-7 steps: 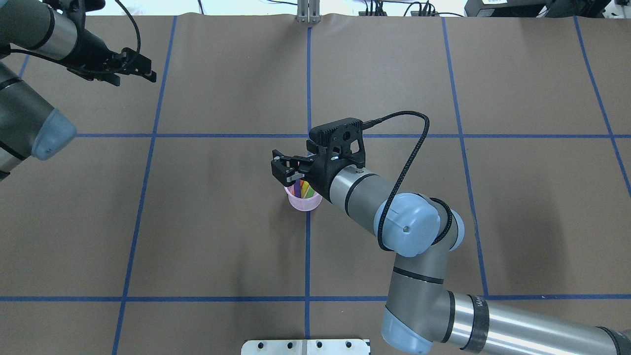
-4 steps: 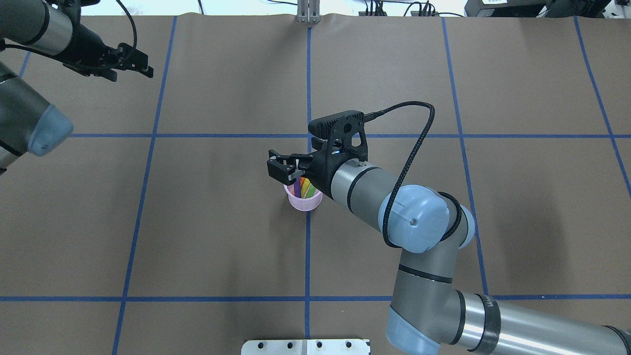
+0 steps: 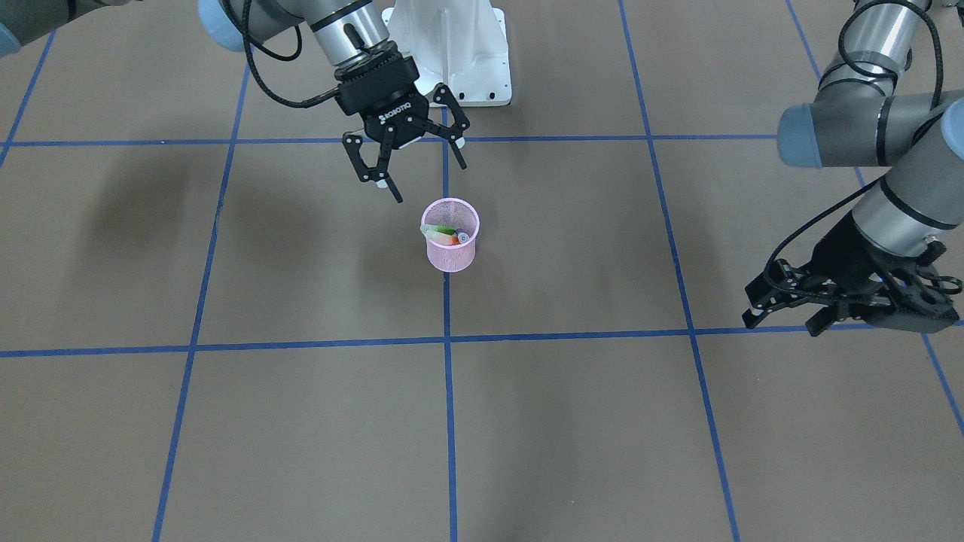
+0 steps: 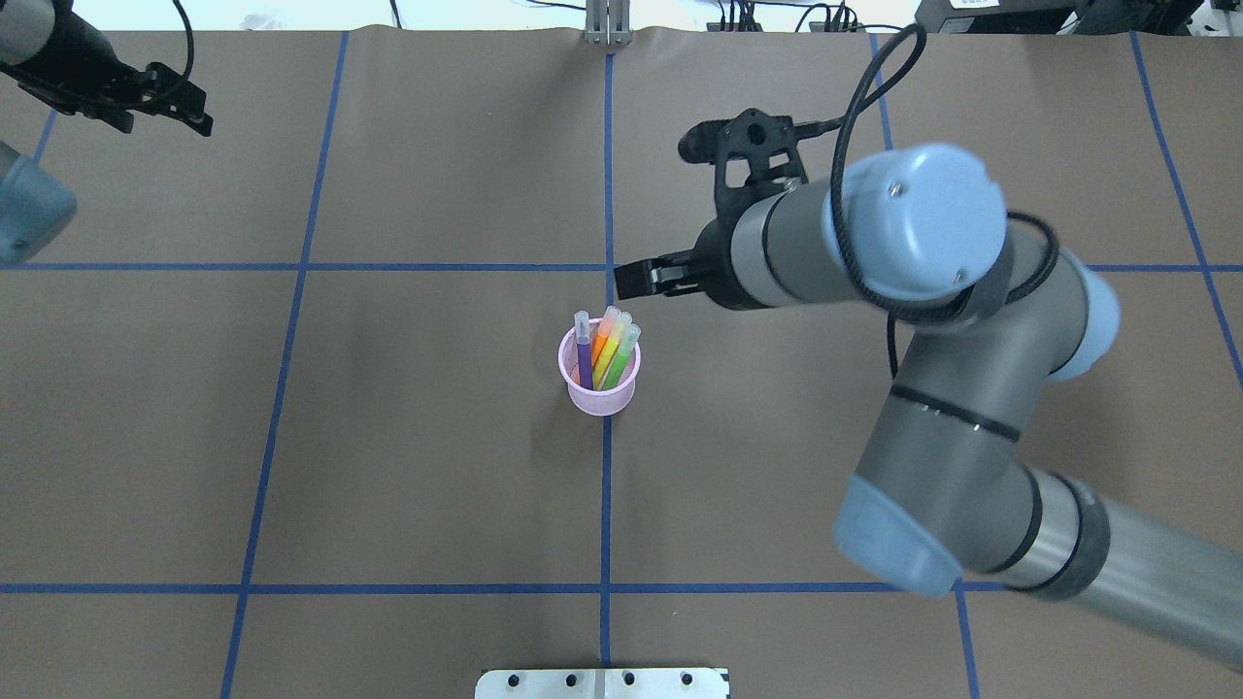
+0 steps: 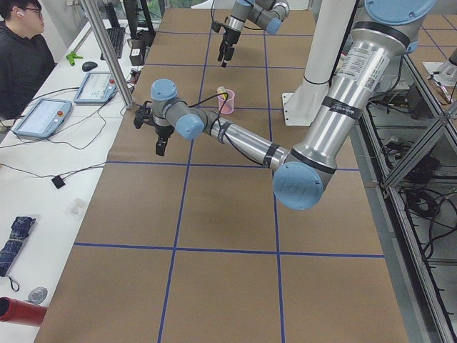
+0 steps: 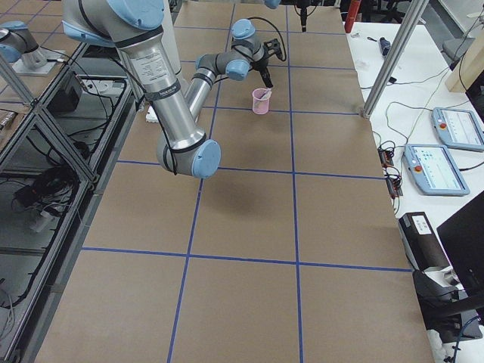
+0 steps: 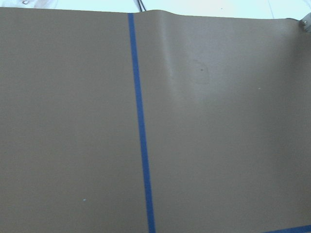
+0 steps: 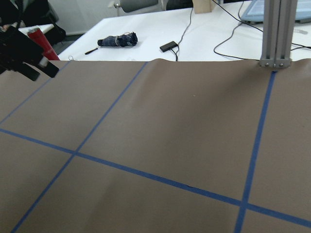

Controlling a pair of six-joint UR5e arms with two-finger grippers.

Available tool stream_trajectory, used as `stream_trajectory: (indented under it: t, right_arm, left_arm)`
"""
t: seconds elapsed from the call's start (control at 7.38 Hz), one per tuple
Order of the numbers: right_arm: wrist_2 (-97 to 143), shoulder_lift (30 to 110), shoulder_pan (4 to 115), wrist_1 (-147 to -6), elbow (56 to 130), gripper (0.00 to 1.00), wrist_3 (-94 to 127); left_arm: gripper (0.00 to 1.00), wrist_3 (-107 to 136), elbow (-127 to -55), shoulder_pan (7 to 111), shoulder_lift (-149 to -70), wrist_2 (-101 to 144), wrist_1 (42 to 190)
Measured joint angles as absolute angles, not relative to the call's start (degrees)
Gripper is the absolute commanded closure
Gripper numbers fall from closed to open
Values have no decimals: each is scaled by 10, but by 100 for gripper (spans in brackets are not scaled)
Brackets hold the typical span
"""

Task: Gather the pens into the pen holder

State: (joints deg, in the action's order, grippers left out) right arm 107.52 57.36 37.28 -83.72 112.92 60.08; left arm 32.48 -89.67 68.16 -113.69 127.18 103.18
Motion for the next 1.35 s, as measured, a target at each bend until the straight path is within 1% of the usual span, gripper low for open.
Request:
stream_trajectory:
  t: [0.14,0.27,0.54,0.81,1.08,1.35]
  right_arm:
    - [1178,590,438,-885,1132,1,598]
    - [1220,618,478,-903,1132,1,580]
    - [1242,707,542,-912,1129,0,466]
    - [1237,807,598,-905,1111,1,343]
    - [1235,848,651,-901,1093,0,302]
    - [1237,866,682,-901,1073,0,295]
  left_arm:
    - [0,235,-902,711,-1125,1274,1000]
    - [0,155,-904,743,-1107,1276,987]
    - [0,34,-895,793,-1070,1277,979]
    - [0,61,-895,805,-1020,1276,990]
    - [0,90,-896,807,-956,1274,1030]
    - [0,93,-894,813,-932,1273,1046]
